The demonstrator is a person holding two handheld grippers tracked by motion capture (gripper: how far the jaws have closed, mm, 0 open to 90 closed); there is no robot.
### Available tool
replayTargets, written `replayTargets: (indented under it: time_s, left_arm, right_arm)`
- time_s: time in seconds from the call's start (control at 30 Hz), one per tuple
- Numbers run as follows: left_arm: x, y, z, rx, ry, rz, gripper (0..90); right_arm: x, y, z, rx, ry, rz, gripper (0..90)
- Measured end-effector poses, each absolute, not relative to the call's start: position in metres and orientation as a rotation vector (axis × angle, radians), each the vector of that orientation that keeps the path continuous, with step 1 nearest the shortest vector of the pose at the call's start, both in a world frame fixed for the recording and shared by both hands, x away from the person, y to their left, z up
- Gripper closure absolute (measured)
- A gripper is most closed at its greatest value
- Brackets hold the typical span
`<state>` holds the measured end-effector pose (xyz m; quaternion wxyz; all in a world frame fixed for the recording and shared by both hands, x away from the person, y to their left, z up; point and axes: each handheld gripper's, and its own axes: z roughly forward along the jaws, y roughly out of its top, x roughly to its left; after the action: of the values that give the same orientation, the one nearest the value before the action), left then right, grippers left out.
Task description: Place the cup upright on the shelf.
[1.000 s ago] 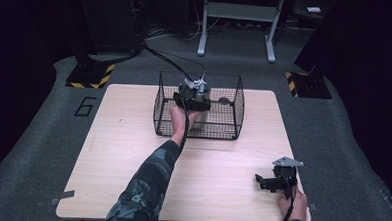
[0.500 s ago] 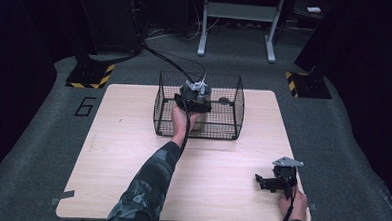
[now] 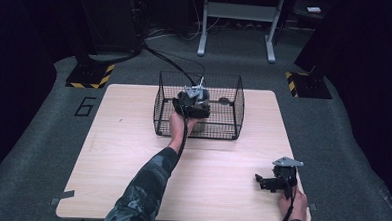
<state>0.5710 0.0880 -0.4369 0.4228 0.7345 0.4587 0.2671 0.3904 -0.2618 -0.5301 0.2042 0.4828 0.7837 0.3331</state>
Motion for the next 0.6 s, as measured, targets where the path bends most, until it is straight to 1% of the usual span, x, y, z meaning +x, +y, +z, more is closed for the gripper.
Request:
replayTargets:
  time_s: [0.17, 0.23, 0.33, 0.6]
  left_arm:
    - [0.570, 0.089, -0.437, 1.823, 1.153, 0.661, 3.6]
    - [0.569, 0.090, -0.436, 1.827, 1.143, 0.677, 3.2]
    - [0.566, 0.091, -0.432, 1.819, 1.121, 0.653, 0.3]
    - [0.556, 0.107, -0.415, 1.827, 1.099, 0.571, 0.0]
  right_arm:
    - [0.390, -0.262, -0.530, 1.346, 2.186, 0.929, 0.0]
    - [0.390, -0.262, -0.530, 1.346, 2.186, 0.929, 0.0]
    - [0.390, -0.262, -0.530, 1.346, 2.186, 0.929, 0.0]
    - [0.391, -0.262, -0.530, 1.344, 2.187, 0.929, 0.0]
